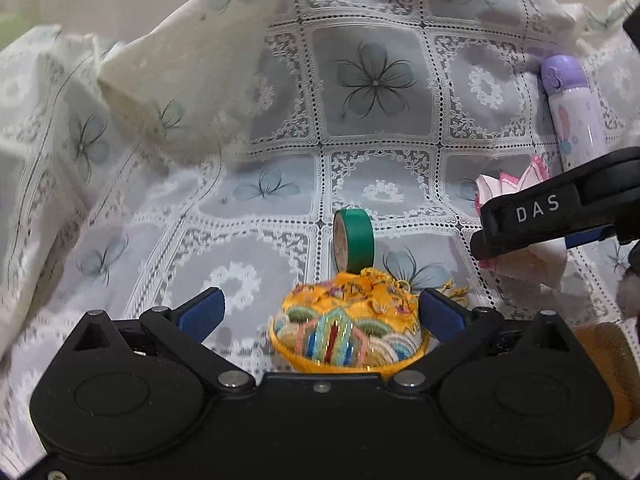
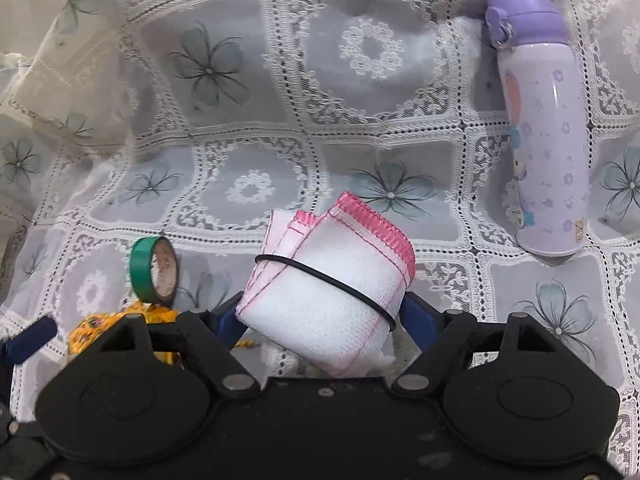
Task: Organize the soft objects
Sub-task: 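Grasp the yellow embroidered bowl with the left gripper while the right grasps the pink-edged towel, then lift and carry the yellow pouch toward the basket with the left gripper while the right carries the towel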
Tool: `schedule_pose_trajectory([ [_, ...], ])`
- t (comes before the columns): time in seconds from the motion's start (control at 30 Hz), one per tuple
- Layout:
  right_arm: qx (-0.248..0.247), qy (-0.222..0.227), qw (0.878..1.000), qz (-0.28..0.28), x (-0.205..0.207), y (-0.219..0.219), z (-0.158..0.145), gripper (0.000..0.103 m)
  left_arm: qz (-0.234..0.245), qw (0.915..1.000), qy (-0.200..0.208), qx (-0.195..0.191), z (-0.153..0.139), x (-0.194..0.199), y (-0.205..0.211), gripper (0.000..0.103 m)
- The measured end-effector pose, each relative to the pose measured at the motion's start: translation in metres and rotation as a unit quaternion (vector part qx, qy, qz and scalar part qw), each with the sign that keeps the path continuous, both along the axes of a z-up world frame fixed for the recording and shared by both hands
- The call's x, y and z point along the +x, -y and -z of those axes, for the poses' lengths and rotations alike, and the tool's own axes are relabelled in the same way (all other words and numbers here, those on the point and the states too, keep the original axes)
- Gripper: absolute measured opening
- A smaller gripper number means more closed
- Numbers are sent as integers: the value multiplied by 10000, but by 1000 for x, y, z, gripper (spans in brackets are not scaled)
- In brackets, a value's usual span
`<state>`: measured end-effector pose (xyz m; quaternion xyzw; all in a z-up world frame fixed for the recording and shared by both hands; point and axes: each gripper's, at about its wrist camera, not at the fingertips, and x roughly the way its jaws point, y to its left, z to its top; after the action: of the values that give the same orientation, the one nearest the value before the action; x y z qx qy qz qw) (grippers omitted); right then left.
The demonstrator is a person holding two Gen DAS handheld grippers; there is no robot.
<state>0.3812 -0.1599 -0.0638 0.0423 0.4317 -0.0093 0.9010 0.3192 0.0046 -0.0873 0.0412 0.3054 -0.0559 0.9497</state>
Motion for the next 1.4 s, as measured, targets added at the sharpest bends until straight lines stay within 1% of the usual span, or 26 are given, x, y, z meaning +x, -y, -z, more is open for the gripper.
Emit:
schedule_pose_trajectory([
  [0.03,-1,2,10000,-24,-1,-2,-1,80,39,10000,10,52,0,2,1,99],
  [0.1,-9,1,10000,-75,-3,-7,-3,81,156,9997,56,171,0,4,2,84],
  [0.13,-15,2,10000,-97,-4,-9,-4,81,263,9994,72,195,0,3,2,71],
  [0.17,-18,1,9999,-125,-4,-12,-4,81,409,9990,54,161,-1,2,2,64],
  [0.23,-16,-2,9998,-187,-6,-17,-5,81,540,9985,-33,76,-2,1,1,63],
  [0.33,-22,3,9996,-297,-10,-27,-7,81,506,9987,-11,117,-3,-5,0,61],
  [0.47,-2,37,9992,-408,-13,-37,-11,81,422,9991,-87,30,-9,-11,-11,60],
  [0.6,54,43,9986,-520,-18,-48,-17,81,109,9997,-205,41,-14,-17,-29,60],
  [0.73,130,38,9976,-677,-25,-61,-19,81,-201,9984,-517,-109,-11,-19,-53,61],
  [0.8,182,11,9967,-797,-30,-70,-19,81,-246,9979,-551,-242,-11,-22,-63,62],
  [0.9,214,13,9946,-1012,-40,-84,-22,81,-338,9979,-516,-220,-9,-26,-68,72],
  [0.93,223,24,9940,-1073,-43,-88,-23,81,-342,9979,-512,-222,-8,-26,-70,80],
  [0.97,242,33,9933,-1128,-46,-92,-24,81,-368,9978,-512,-200,-6,-26,-70,84],
  [1.1,362,44,9919,-1219,-55,-99,-29,81,-407,9981,-434,-145,-4,-25,-71,85],
  [1.13,384,43,9917,-1230,-59,-99,-30,81,-417,9981,-423,-145,-4,-25,-72,84],
  [1.2,412,39,9914,-1245,-66,-100,-32,81,-392,9983,-399,-155,-3,-25,-72,72],
  [1.23,425,42,9913,-1246,-70,-101,-33,81,-340,9986,-372,-174,-3,-26,-72,61],
  [1.3,451,46,9913,-1235,-78,-100,-35,81,-153,9990,-345,-257,-4,-28,-70,60],
  [1.4,389,126,9927,-1134,-95,-95,-40,81,-162,9992,-320,-178,-5,-33,-68,59],
])
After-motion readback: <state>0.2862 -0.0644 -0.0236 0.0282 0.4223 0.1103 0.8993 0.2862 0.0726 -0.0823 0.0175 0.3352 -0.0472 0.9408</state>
